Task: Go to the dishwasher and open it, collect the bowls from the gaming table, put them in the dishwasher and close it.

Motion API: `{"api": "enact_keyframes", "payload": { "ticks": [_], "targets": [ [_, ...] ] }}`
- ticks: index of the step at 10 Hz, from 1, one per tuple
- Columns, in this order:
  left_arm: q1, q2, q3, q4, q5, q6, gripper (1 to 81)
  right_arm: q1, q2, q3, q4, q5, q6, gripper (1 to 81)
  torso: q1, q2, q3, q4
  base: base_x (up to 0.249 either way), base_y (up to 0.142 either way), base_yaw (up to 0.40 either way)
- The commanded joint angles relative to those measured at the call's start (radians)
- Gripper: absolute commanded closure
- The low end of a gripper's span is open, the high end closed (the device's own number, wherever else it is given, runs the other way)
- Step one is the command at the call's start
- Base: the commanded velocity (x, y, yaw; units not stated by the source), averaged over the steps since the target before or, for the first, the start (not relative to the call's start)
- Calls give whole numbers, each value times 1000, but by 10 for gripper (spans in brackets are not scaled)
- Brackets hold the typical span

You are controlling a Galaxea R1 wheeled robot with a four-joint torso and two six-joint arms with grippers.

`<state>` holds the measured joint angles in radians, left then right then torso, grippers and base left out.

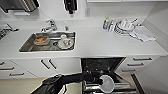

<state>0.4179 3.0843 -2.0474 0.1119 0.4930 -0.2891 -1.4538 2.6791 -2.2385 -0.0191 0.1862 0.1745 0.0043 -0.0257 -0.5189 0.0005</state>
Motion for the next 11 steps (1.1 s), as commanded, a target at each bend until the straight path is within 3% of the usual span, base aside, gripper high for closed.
{"api": "enact_keyframes", "payload": {
  "ticks": [1, 3, 7, 11],
  "targets": [
    [-145, 36, 36, -28, 26, -2, 811, -7, -19, 7, -7, -73, 0, 811, 0, 0, 0, 0, 0, 0, 0],
    [-181, -7, 27, -26, 26, -7, 811, -12, -20, 7, -7, -73, 0, 811, 0, 0, 0, 0, 0, 0, 0],
    [-253, -163, 95, -29, 32, -48, 811, -8, -19, 8, -7, -73, 0, 811, 0, 0, 0, 0, 0, 0, 0],
    [-270, -156, 95, -28, 32, -50, 811, -7, -14, 7, -8, -74, 0, 811, 0, 0, 0, 0, 0, 0, 0]
  ]
}}
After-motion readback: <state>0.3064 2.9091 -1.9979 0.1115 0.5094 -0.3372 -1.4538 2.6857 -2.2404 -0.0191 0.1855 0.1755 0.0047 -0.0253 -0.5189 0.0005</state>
